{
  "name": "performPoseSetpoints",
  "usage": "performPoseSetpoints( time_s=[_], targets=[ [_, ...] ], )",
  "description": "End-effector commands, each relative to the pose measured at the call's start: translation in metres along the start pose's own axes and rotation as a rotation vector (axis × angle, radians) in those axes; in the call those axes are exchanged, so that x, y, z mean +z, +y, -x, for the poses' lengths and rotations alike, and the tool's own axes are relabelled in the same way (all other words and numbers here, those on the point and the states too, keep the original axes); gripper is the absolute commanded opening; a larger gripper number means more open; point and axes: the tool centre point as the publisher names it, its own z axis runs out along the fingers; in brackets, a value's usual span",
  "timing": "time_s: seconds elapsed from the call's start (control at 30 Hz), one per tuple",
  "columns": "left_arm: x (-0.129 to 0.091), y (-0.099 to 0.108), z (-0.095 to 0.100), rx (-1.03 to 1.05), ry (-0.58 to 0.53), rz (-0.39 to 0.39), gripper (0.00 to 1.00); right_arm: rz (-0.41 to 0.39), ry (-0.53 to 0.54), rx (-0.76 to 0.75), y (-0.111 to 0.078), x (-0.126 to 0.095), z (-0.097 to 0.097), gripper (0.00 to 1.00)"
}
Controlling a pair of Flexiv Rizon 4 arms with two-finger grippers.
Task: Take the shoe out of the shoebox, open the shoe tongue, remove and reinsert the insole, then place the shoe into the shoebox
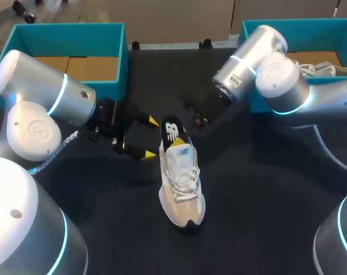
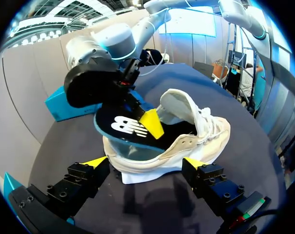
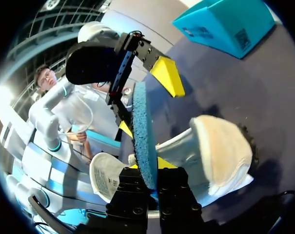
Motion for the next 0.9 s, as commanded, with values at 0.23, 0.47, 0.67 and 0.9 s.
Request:
performPoseSetpoints(
  time_s=[0.23,0.47,0.67,0.9],
  targets=[
    [0.0,-0.001,-0.001,0.0,-0.001,0.004,1.0,-0.033,0.031,0.055,-0.015,0.02,-0.004,0.0],
    [0.0,-0.001,-0.001,0.0,-0.001,0.004,1.0,-0.04,0.026,0.064,-0.016,0.018,-0.004,0.15],
    [0.0,-0.001,-0.001,0.0,-0.001,0.004,1.0,-0.041,-0.005,0.037,-0.006,0.006,-0.005,0.28],
    [0.0,-0.001,-0.001,0.0,-0.001,0.004,1.0,-0.052,-0.026,0.016,0.002,-0.003,-0.003,0.33]
  ],
)
